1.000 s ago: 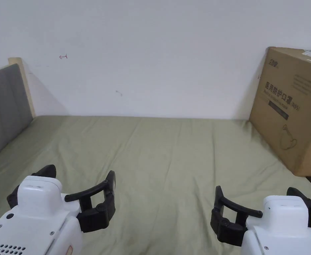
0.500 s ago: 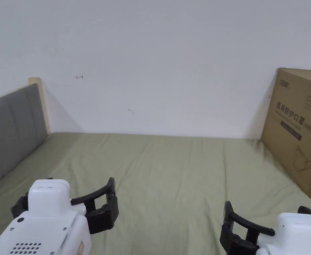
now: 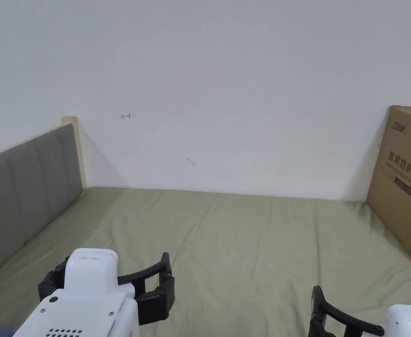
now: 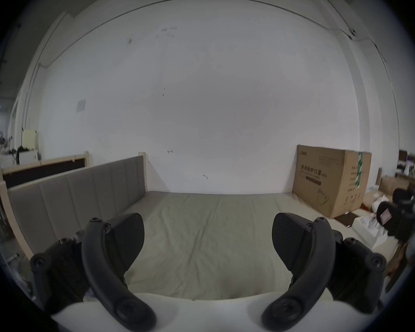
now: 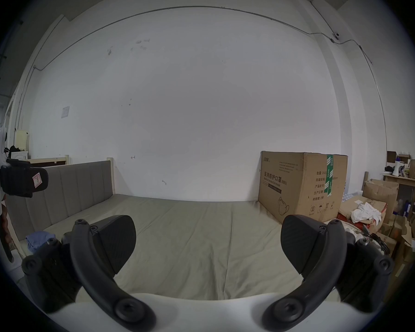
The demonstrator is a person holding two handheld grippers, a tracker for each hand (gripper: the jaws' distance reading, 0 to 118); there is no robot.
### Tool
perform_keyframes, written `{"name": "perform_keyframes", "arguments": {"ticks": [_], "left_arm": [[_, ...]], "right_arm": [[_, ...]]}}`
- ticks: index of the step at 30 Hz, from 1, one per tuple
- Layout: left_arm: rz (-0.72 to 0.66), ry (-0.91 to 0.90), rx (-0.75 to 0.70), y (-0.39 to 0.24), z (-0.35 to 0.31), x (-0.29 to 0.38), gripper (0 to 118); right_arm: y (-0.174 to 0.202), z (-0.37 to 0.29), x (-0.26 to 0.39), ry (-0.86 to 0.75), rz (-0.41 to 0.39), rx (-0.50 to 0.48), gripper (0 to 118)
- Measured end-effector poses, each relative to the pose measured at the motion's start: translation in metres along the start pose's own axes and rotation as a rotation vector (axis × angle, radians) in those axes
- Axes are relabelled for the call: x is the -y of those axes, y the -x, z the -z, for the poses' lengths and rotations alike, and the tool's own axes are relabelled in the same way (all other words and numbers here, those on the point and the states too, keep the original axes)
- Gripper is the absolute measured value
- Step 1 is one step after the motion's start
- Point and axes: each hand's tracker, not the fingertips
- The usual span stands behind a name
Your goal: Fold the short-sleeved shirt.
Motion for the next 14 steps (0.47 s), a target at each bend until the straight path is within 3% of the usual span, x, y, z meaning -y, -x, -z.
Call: {"name": "perform_keyframes", "arguments": {"ticks": [4, 9, 14], "left_arm": [[0.02, -0.018, -0.061, -0.001, 0.002, 0.002, 109], [0.014, -0.022, -0.034, -0.002, 0.002, 0.001, 109], [0.066, -0.074, -0.234, -0.019, -0.003, 0.001, 110]], "right_arm": [[0.003, 0.0, -0.001, -0.003, -0.008, -0.009, 118], [0.005, -0.001, -0.003, -0.01, -0.02, -0.013, 118], [0.006, 0.002, -0.003, 0.004, 0.001, -0.016, 118]]}}
